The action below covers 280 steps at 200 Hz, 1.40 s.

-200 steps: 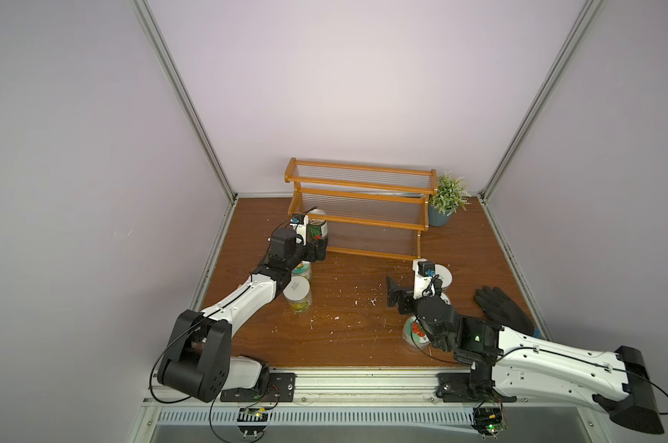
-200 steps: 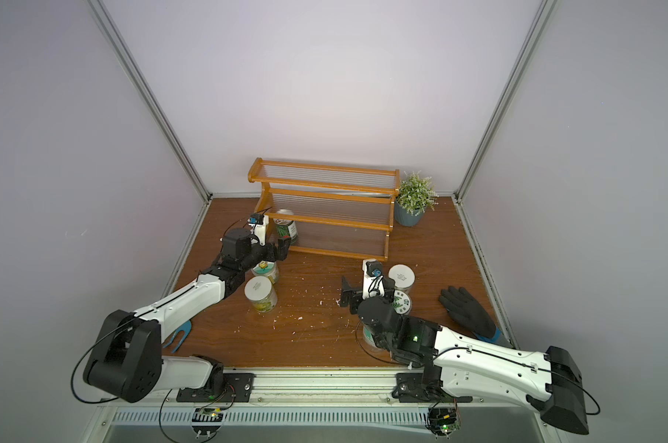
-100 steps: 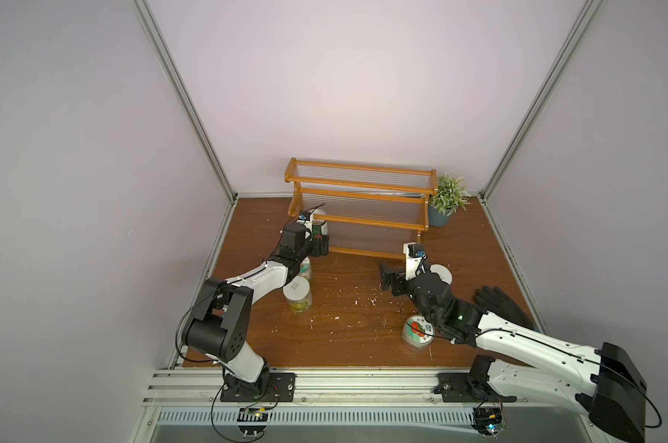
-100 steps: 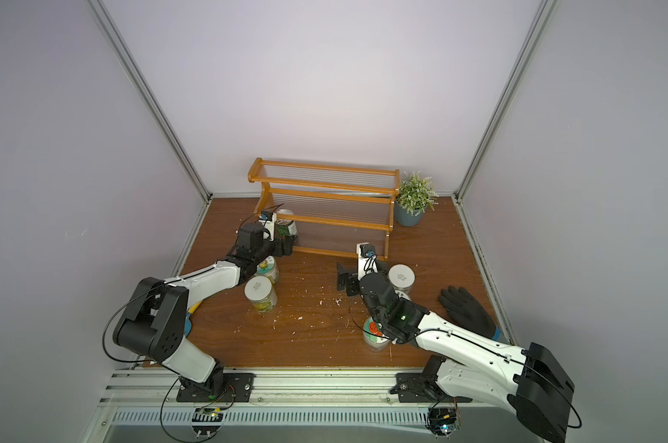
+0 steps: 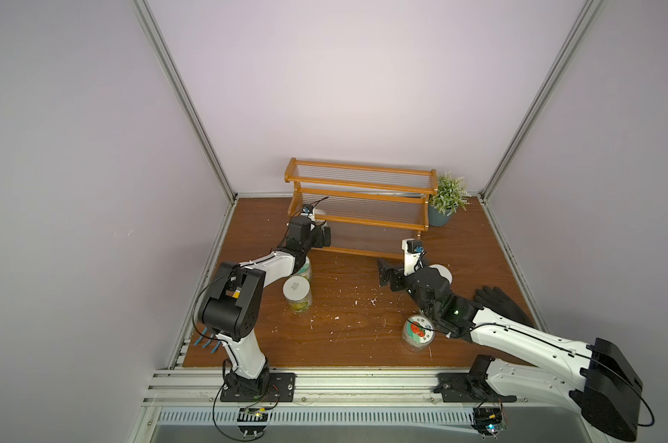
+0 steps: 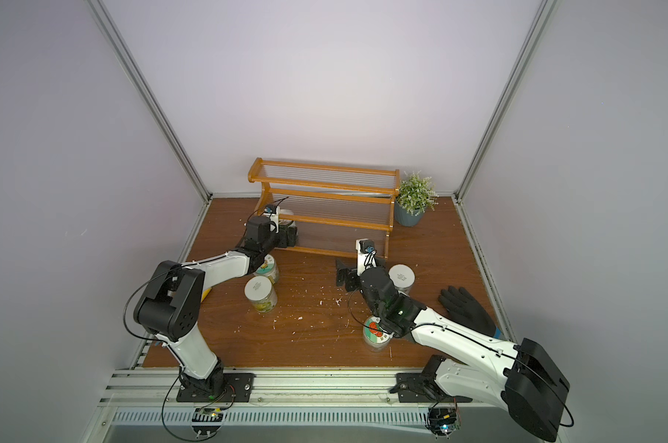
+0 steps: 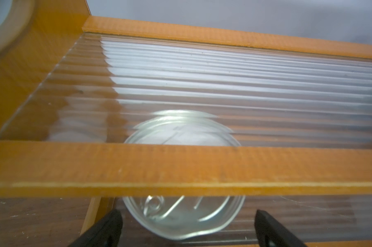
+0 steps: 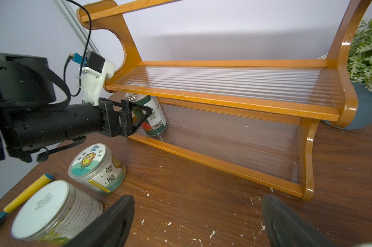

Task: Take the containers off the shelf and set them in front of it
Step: 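Pick up a container from the shelf.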

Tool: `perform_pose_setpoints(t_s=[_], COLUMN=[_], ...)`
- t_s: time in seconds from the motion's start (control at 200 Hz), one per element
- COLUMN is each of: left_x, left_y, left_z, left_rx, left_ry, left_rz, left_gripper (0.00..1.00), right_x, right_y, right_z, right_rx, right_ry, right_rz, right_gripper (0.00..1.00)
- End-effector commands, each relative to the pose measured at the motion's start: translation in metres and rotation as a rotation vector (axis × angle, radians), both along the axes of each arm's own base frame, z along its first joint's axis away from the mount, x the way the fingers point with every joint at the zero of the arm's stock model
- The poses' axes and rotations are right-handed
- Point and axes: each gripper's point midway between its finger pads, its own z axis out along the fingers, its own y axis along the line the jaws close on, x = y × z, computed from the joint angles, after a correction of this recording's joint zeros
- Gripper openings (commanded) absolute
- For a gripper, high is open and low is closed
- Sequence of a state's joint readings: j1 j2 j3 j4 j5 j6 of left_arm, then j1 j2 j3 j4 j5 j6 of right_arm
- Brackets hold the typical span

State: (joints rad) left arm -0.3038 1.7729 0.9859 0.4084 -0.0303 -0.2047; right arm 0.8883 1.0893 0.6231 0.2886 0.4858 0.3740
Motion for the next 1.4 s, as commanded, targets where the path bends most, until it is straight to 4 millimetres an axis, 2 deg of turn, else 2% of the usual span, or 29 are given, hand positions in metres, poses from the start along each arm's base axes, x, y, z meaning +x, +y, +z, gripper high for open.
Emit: perform_pose_setpoints(t_s=[0.0,0.14,0.245,0.52,0.731,1.031,1.396], left_x=[0.01,0.017,0.022,0.024,0.016,0.001,-0.031], left_y=[-0.004,-0.006,-0.005,-0.005,-0.008,-0.017,-0.027], left_z=[0.006,0.005,0.002,-0.006,0.001,0.027,0.028], left_rx=[0.015,0.017,0.029,0.03,0.031,-0.007,-0.038], left_ry=[-0.029,-0.038,-0.032,-0.016,-0.027,-0.041,-0.007], left_rz=[0.008,0.018,0.03,0.038,0.021,-0.005,-0.019], left_gripper=[0.99,0.99,0.94,0.61,0.44,0.37,0.35], right_x=[0.006,0.008,0.009,0.009,0.008,0.007,0.002], right_y=[0.006,0.006,0.007,0.005,0.003,0.001,-0.004], right_z=[0.032,0.032,0.029,0.026,0.029,0.032,0.037], right_rx=[0.064,0.062,0.059,0.055,0.053,0.061,0.073], right_ry=[-0.062,-0.064,-0.058,-0.052,-0.058,-0.062,-0.069], right_rz=[0.01,0.009,0.012,0.006,0.001,0.001,0.0], right_gripper=[0.99,0.99,0.99,0.99,0.99,0.99,0.99])
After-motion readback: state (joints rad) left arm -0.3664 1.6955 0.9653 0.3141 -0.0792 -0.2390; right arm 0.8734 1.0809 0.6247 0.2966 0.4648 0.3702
